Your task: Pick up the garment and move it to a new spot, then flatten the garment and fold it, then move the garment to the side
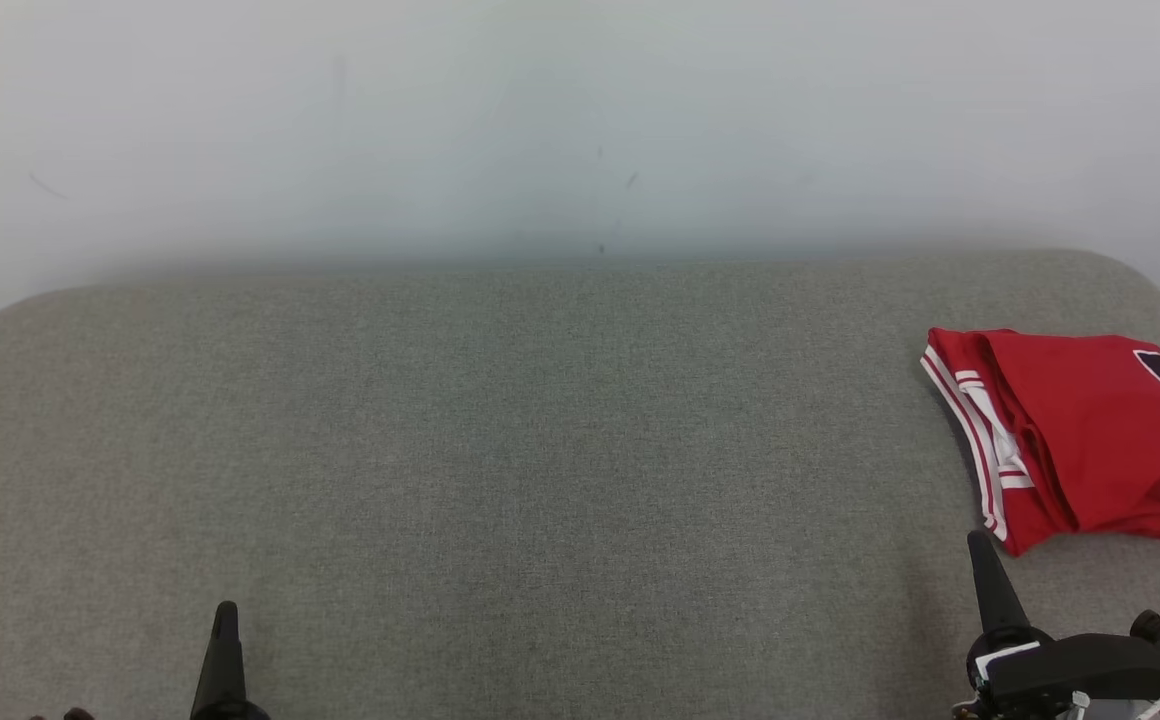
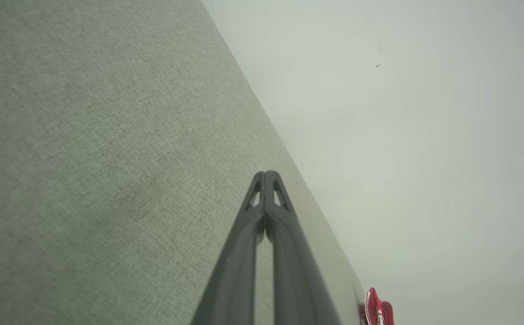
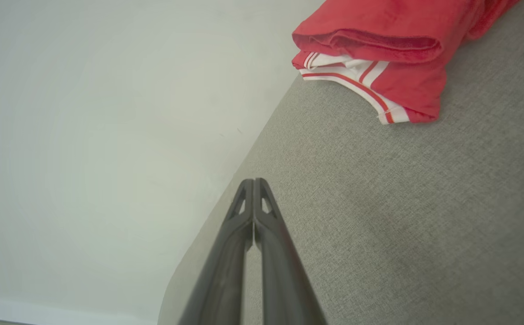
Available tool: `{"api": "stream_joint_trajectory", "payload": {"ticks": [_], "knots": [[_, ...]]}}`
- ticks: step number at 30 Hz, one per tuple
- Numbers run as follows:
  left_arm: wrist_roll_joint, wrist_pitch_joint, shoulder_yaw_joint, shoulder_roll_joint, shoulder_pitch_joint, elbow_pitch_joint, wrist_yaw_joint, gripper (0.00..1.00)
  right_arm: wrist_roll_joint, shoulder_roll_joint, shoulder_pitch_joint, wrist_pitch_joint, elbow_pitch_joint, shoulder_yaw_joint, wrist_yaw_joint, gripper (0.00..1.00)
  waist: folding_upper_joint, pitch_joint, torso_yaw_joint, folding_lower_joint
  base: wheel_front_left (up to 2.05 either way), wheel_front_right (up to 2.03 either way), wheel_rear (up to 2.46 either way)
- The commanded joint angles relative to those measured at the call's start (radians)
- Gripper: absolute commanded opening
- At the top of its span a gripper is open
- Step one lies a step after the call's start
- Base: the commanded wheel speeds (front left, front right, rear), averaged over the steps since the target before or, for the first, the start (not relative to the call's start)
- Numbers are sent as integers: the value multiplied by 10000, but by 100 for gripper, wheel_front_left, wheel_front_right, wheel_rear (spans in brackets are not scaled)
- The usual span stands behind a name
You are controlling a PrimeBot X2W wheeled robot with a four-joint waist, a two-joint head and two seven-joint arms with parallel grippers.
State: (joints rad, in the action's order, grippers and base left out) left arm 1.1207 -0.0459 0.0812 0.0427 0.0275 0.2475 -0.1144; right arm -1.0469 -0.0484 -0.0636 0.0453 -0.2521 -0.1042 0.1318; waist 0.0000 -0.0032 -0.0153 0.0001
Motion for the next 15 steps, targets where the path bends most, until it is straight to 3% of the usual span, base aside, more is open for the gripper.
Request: {"api": "stream_joint_trajectory", "payload": {"ticks": [1,15], "knots": [[284,68,11,74,291,-62,-47,0,-301,-21,-238,63,48,-44,-9,0,0,1,4,-1,0,0,0],[1583,401,-21,82,518,13,-98,0,-1758,-23,-344,347,11,-194,-12,0,0,16,37,-1,0,0,0]]}}
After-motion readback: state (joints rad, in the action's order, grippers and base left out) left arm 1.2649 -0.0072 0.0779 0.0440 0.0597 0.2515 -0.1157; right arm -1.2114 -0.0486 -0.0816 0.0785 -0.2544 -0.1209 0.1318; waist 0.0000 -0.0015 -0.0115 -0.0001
